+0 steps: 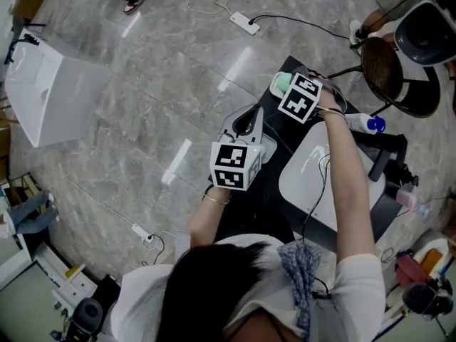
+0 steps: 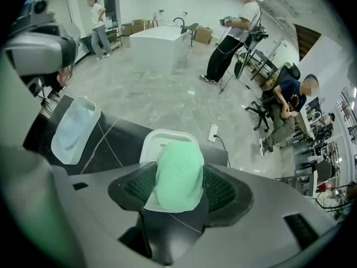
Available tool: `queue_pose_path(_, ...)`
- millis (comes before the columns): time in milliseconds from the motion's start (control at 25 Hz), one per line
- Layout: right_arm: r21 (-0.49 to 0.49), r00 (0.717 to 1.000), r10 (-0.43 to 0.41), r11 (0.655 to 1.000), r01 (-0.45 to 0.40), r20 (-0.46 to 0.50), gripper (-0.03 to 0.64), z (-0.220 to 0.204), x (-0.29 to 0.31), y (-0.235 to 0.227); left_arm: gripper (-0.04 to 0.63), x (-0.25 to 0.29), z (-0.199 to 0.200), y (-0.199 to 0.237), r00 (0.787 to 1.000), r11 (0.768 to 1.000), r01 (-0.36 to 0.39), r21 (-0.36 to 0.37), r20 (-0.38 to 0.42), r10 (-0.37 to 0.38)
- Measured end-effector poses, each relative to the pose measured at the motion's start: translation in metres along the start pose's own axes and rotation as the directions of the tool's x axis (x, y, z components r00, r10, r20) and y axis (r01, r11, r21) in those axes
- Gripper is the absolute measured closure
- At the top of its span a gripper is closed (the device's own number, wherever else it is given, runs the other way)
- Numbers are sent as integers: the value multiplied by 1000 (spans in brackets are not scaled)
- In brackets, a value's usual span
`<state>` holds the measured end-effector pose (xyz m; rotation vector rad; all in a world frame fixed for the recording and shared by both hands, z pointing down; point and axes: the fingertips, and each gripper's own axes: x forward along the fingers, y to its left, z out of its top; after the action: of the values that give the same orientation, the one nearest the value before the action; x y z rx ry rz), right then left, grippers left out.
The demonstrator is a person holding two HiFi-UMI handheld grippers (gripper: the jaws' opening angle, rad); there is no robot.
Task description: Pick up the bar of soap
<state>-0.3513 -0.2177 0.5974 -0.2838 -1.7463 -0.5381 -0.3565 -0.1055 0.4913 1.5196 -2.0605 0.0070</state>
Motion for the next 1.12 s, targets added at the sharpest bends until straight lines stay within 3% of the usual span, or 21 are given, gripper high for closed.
queue_pose_path(280,-14,988,-123,992,124,91,356,1,-7,-3,584,-5,2,-5,1000,1000,14,2,19,-14)
queue_pose_path(680,32,956,-213,977,211,200,358,5,-37,0,584,-8,-1,-13,1000,1000,26,4,15,-26)
queue_pose_path(920,61,918,-295,955,289,267,359,8,-81,5,584,-10,0,-24,999,999,40,23,20,-40)
queue_pose_path(1120,99,870,-386,922,374,308,359,5,-127,17,584,-15,1,-37,997,997,69,43,22,-70)
